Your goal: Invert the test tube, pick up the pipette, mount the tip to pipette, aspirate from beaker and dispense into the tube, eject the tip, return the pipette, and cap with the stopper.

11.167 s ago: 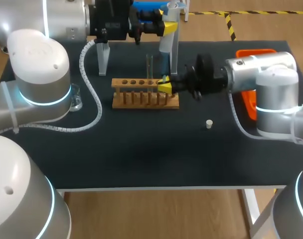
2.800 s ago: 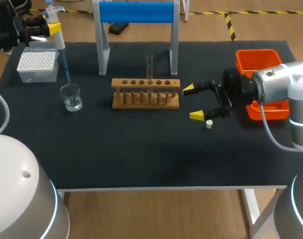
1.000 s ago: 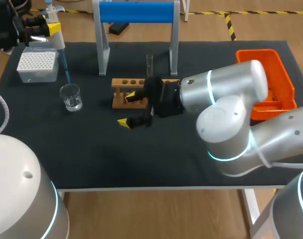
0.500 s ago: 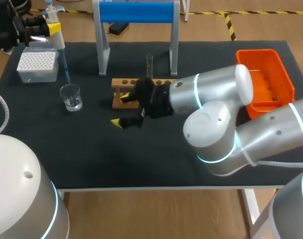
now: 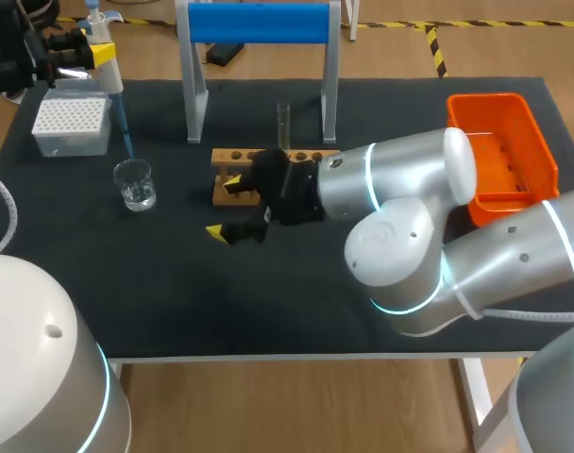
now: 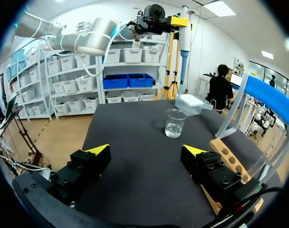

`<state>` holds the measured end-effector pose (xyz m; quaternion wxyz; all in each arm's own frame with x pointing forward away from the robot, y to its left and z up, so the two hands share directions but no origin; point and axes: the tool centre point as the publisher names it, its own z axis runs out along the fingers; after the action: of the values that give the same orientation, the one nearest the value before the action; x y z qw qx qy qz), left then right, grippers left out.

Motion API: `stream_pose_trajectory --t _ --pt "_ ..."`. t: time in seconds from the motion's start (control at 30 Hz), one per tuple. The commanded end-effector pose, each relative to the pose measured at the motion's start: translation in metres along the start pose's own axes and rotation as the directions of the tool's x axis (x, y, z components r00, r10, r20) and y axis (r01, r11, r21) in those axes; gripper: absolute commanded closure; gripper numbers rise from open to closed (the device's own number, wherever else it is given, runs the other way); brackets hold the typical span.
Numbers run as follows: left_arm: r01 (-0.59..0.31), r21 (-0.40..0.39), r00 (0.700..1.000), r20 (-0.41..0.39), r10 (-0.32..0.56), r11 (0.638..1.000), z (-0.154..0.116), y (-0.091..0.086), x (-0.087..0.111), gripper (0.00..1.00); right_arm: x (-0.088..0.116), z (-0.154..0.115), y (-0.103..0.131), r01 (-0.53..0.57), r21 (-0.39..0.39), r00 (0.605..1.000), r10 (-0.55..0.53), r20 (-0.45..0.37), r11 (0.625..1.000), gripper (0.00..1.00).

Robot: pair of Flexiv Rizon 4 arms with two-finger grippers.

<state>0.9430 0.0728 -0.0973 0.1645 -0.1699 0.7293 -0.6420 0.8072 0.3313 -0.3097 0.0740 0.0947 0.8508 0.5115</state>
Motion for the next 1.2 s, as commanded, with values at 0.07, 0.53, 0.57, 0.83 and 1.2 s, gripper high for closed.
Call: stream_pose_trajectory --t 0.07,0.53,0.57,0.83,1.2 --pt "-0.002 0.003 1.0 0.003 0.002 1.0 0.001 0.001 0.0 1.0 0.0 -0.001 -0.001 0.0 -0.005 1.0 0.0 -0.002 1.0 0.0" --pt "-0.002 0.003 1.0 0.003 0.002 1.0 0.001 0.001 0.0 1.0 0.0 -0.001 -0.001 0.0 -0.005 1.0 0.0 -0.002 1.0 0.0" --pt "-0.001 0.003 1.0 0.004 0.001 1.0 0.001 0.003 -0.001 1.0 0.0 -0.001 -0.001 0.0 -0.005 1.0 0.0 -0.002 1.0 0.0" --pt "0.022 -0.006 1.0 0.01 -0.021 1.0 0.002 0.019 -0.009 1.0 0.0 -0.001 -0.001 0.0 -0.005 1.0 0.0 -0.002 1.0 0.0" --pt "0.026 0.038 0.999 0.018 -0.027 0.999 0.0 0.042 -0.016 1.0 0.0 -0.001 -0.001 0.0 -0.005 1.0 0.0 -0.002 1.0 0.0"
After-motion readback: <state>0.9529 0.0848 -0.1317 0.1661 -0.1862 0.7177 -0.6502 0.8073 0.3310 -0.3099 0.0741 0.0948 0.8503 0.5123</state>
